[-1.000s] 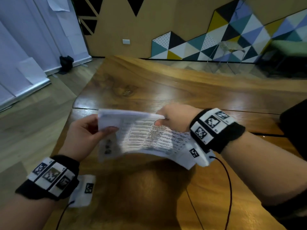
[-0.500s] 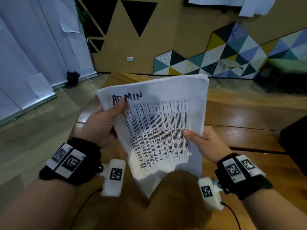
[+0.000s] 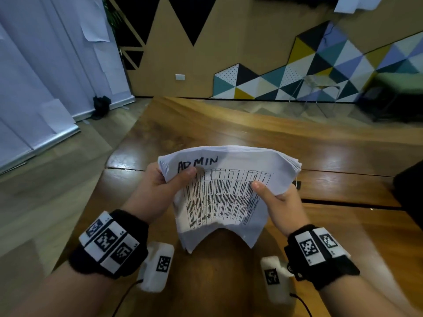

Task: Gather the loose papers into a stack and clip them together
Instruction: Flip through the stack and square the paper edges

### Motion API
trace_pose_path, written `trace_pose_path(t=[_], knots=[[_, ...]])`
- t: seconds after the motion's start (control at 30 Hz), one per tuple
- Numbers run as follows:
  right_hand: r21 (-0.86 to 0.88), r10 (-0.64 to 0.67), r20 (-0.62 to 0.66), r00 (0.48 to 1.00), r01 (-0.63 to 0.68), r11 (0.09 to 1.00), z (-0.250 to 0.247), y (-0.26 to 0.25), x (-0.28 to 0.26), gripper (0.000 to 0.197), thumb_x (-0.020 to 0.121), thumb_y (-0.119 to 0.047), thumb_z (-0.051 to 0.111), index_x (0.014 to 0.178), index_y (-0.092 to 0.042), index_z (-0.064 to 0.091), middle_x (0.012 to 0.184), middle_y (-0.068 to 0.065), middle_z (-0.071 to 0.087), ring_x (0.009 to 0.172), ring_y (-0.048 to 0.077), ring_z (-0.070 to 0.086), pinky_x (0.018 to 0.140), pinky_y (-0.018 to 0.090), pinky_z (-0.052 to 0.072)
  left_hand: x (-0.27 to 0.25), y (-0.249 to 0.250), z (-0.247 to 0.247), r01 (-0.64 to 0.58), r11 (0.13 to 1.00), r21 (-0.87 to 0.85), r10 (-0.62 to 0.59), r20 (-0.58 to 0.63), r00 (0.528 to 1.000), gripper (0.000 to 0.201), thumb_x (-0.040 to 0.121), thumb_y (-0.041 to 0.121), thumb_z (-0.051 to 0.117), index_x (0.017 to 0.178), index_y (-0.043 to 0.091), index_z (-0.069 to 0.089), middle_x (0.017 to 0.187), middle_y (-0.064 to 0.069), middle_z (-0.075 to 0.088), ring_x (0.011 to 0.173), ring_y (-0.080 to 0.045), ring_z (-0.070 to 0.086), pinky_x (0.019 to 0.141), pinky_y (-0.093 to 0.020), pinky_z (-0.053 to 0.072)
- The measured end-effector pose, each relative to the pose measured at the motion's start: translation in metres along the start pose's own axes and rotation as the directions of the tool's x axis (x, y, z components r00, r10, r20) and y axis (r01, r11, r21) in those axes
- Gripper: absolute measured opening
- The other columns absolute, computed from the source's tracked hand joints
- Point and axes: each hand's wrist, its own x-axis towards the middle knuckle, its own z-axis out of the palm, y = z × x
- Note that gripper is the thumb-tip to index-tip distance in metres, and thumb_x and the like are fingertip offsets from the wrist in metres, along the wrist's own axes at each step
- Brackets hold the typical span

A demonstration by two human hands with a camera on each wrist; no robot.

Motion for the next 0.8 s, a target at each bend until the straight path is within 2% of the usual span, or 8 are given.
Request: trace_pose_path(t=[0.1,0.2,0.27,0.37,0.43,0.6,0.67,0.8], knots=[[-0.013,-0.038,0.017,0.999,0.038,0.999,-0.001,0.001,0.000,0.024,0.090,-0.007,0.059,0.092,-0.029,0.069,0.096,-0.013,0.076,0.095,0.006,0.071,0.079,0.021,0.056,0.008,0.016,-0.003,-0.134,0.989,0.058,0.133,0.015,0.991,0.022,0.088,0.023,0.064,0.108,0.027,0.072,0.110,-0.005,0.074,0.101,-0.019,0.069,0.083,-0.028,0.056],[-0.009,-0.051,0.033,0.998,0.052,0.999,-0.002,0.001,0.000,0.025,0.090,-0.007,0.058,0.094,-0.029,0.068,0.096,-0.016,0.075,0.095,0.004,0.070,0.078,0.019,0.055,0.016,0.037,-0.005,-0.246,0.930,0.274,0.226,0.104,0.969,0.029,0.094,0.010,0.056,0.115,0.028,0.066,0.109,0.007,0.075,0.104,-0.007,0.068,0.084,-0.019,0.054],[-0.009,-0.044,0.046,0.998,0.045,0.999,-0.003,0.002,-0.001,0.023,0.090,-0.009,0.059,0.096,-0.029,0.067,0.097,-0.017,0.075,0.096,0.004,0.070,0.078,0.018,0.055,0.019,0.048,-0.003,-0.327,0.773,0.543,0.269,0.186,0.945,0.028,0.095,0.020,0.057,0.121,0.029,0.063,0.110,0.015,0.072,0.103,-0.001,0.066,0.084,-0.018,0.054],[-0.012,-0.036,0.057,0.998,0.037,0.999,-0.003,0.003,0.000,0.021,0.090,-0.011,0.059,0.096,-0.030,0.066,0.097,-0.016,0.075,0.097,0.005,0.070,0.079,0.021,0.056,0.020,0.057,0.003,-0.378,0.449,0.810,0.254,0.290,0.923,0.048,0.091,0.052,0.040,0.130,0.031,0.058,0.112,0.009,0.072,0.096,-0.012,0.067,0.076,-0.037,0.056],[-0.011,-0.035,0.061,0.998,0.036,0.999,-0.002,0.003,0.000,0.021,0.090,-0.011,0.059,0.096,-0.030,0.067,0.098,-0.015,0.075,0.097,0.006,0.070,0.081,0.023,0.056,0.020,0.059,0.008,-0.367,0.360,0.858,0.252,0.289,0.924,0.051,0.091,0.056,0.030,0.127,0.033,0.058,0.109,0.009,0.072,0.093,-0.016,0.067,0.071,-0.038,0.055],[0.007,-0.031,0.072,0.997,0.030,1.000,-0.003,0.003,0.000,0.024,0.090,-0.008,0.058,0.096,-0.030,0.067,0.098,-0.016,0.075,0.099,0.007,0.069,0.085,0.025,0.056,0.021,0.055,0.013,-0.360,0.373,0.855,0.322,0.245,0.915,0.033,0.095,0.044,0.038,0.104,0.032,0.068,0.078,0.008,0.072,0.068,-0.018,0.064,0.055,-0.038,0.051],[0.001,-0.026,0.079,0.997,0.026,1.000,-0.003,0.002,0.000,0.026,0.090,-0.008,0.058,0.094,-0.032,0.068,0.098,-0.015,0.075,0.099,0.008,0.069,0.085,0.026,0.056,0.020,0.054,0.014,-0.342,0.408,0.846,0.328,0.214,0.920,0.031,0.095,0.042,0.041,0.101,0.031,0.070,0.074,0.008,0.070,0.064,-0.016,0.062,0.054,-0.037,0.051],[-0.046,-0.027,0.070,0.997,0.030,0.998,-0.001,0.003,0.000,0.019,0.091,-0.012,0.059,0.092,-0.028,0.068,0.102,0.004,0.074,0.098,0.018,0.069,0.086,0.036,0.057,0.018,0.053,0.016,-0.323,0.474,0.819,0.336,0.171,0.926,0.025,0.092,0.037,0.047,0.100,0.027,0.069,0.077,0.011,0.068,0.066,-0.011,0.061,0.056,-0.036,0.052]])
